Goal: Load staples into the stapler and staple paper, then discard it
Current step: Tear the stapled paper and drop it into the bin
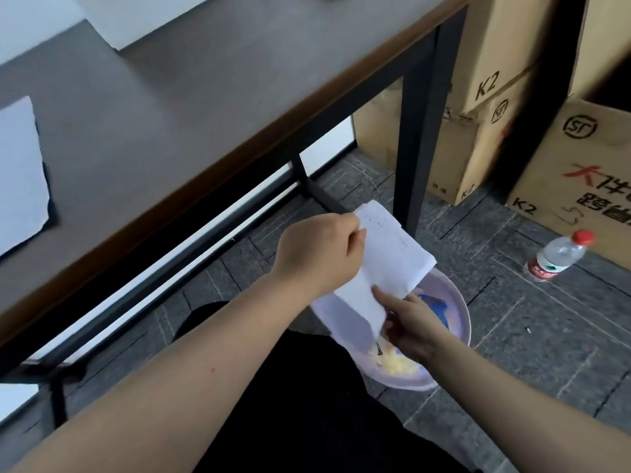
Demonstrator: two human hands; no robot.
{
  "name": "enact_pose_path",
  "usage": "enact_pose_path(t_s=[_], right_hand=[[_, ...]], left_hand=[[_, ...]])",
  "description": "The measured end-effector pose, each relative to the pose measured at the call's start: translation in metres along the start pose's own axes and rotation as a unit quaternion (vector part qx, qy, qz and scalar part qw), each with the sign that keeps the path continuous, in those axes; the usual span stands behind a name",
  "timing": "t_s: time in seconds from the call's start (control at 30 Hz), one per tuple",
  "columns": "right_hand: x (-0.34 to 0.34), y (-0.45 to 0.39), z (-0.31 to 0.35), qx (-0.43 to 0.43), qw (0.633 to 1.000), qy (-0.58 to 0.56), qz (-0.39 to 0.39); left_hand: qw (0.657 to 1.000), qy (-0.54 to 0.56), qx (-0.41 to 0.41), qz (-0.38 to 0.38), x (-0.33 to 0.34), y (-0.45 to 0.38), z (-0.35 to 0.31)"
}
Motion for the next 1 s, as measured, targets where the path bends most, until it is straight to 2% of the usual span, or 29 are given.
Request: enact_pose_path(t_s=[0.1,0.23,0.27,0.37,0.47,0.57,0.67,0.77,0.83,0.93,1.0], right_hand=[[-0.009,-0.013,0.001,-0.023,0.996,0.022,-0.082],[-0.064,-0.021,0.016,-0.058,0.954,0.194,-0.222],[-0.077,-0.02,0.02,-0.065,0.929,0.269,-0.244],[-0.102,-0.017,0.028,-0.052,0.81,0.522,-0.262],[-0.114,-0.021,0.026,-0.013,0.739,0.631,-0.238],[-0.12,-0.029,0.018,0.024,0.724,0.651,-0.225],[-0.118,-0.026,0.024,0.049,0.722,0.637,-0.266],[-0.11,-0.022,0.042,0.015,0.696,0.65,-0.304],[-0.097,-0.025,0.05,-0.005,0.687,0.674,-0.273],[-0.064,-0.016,0.069,-0.01,0.65,0.724,-0.23],[-0.037,-0.004,0.085,-0.044,0.643,0.733,-0.216]], left_hand=[[0.999,0.0,-0.033,0.012,0.007,-0.007,0.015],[0.998,-0.009,-0.033,0.044,0.021,-0.009,0.021],[0.998,-0.011,-0.025,0.053,0.025,-0.009,0.02],[0.997,-0.012,-0.011,0.072,0.036,-0.008,0.016],[0.996,-0.005,-0.011,0.083,0.04,-0.009,0.014],[0.996,-0.006,-0.011,0.092,0.042,-0.011,0.014],[0.994,-0.017,-0.003,0.105,0.041,-0.014,0.012],[0.994,-0.031,0.007,0.107,0.031,-0.015,0.007],[0.994,-0.036,0.012,0.103,0.022,-0.016,0.002],[0.995,-0.043,0.019,0.09,-0.003,-0.013,-0.013],[0.995,-0.047,0.025,0.081,-0.024,-0.009,-0.025]])
Point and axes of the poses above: each hand's wrist, its own y-axis away from the middle knuckle, its own x-axis out of the palm, z = x × y, the point moved 7 cm from there along -y, towards the middle knuckle, and after that the axes turned 1 degree about y, right-handed, at the moved point
